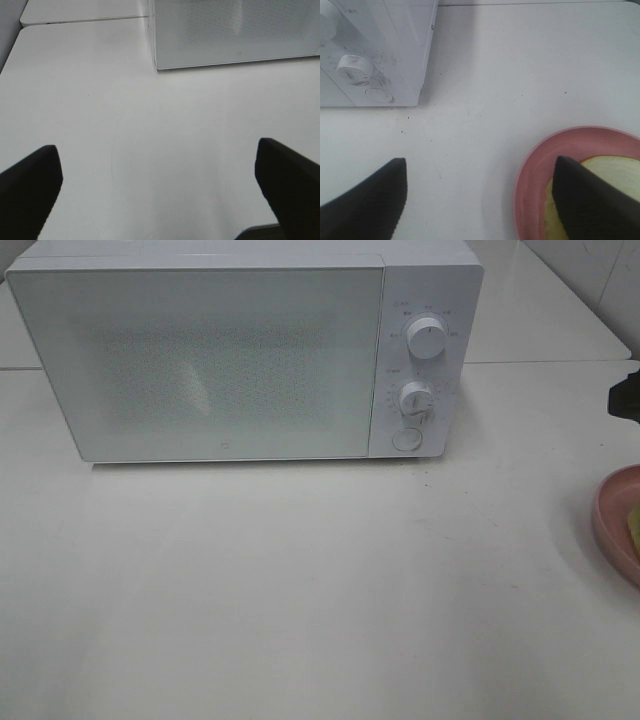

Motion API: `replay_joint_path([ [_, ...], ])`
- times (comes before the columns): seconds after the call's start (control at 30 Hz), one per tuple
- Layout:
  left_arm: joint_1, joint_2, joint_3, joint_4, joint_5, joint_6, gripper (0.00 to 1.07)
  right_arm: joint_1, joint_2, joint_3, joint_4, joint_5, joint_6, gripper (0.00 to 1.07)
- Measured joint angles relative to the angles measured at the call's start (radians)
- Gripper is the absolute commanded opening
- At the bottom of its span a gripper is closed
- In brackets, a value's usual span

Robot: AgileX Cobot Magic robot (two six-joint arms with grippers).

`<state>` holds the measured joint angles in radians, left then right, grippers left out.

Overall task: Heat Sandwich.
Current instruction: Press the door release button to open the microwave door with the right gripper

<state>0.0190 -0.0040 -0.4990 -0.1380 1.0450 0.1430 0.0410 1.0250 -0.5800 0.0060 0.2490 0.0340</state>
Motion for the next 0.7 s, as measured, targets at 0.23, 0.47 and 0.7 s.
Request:
replay_joint_path([
  [0.23,0.000,0.000,0.000,0.000,0.000,0.000,1.03,0.015,0.102,0.018,0.000,-0.176,0.001,0.76],
  [0.47,0.000,0.000,0.000,0.000,0.000,0.000,1.03,0.108,0.170,0.119,0.000,-0.477,-0.009,0.76],
  [0.7,0.000,0.000,0.000,0.000,0.000,0.000,1.03,0.241,0.282,0.216,0.142,-0.827,-0.107,0.76],
])
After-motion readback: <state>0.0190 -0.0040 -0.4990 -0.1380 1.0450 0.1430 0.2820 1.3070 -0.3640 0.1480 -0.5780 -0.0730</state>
